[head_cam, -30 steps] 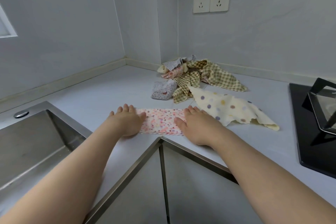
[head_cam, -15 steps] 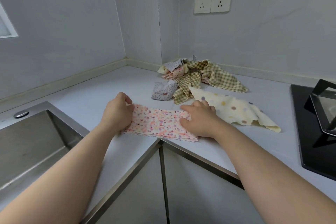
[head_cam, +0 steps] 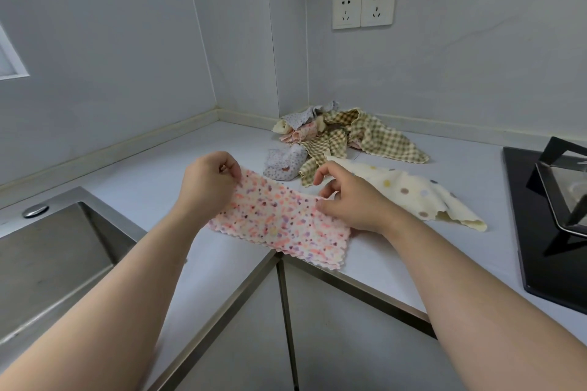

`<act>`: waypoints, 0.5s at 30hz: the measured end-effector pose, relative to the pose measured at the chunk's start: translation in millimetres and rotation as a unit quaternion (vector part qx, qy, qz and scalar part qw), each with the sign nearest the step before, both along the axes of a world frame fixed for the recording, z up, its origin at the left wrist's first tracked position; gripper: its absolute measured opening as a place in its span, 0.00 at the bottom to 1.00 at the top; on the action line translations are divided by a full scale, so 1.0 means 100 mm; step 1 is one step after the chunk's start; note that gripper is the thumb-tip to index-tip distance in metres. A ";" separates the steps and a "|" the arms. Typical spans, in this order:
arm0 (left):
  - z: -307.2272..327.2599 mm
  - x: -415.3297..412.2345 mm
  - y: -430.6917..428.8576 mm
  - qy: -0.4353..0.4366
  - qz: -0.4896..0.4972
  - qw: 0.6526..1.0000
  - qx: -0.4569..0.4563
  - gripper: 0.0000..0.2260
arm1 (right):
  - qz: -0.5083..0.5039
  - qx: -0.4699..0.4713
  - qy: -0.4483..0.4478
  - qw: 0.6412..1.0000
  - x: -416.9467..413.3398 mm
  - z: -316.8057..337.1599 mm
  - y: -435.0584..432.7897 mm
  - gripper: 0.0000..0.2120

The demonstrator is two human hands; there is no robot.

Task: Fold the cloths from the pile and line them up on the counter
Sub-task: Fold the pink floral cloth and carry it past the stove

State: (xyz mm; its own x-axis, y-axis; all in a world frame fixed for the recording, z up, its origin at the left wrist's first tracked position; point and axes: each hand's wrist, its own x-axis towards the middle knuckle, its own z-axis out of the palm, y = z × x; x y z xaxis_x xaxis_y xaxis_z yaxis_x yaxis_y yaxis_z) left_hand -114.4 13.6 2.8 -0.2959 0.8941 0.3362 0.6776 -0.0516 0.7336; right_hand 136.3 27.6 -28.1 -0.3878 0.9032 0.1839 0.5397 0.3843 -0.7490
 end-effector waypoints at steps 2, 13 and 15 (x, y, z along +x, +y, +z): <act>0.05 0.03 -0.03 -0.001 -0.010 1.000 0.005 0.17 | 0.034 -0.030 0.003 0.999 0.05 0.08 -0.02 0.18; 0.18 0.19 -0.15 -0.007 -0.068 0.997 0.026 0.18 | 0.104 -0.079 0.009 0.991 0.08 0.20 -0.09 0.17; 0.19 0.22 -0.17 0.003 -0.074 0.997 0.023 0.18 | 0.079 -0.088 0.033 0.992 0.07 0.20 -0.08 0.21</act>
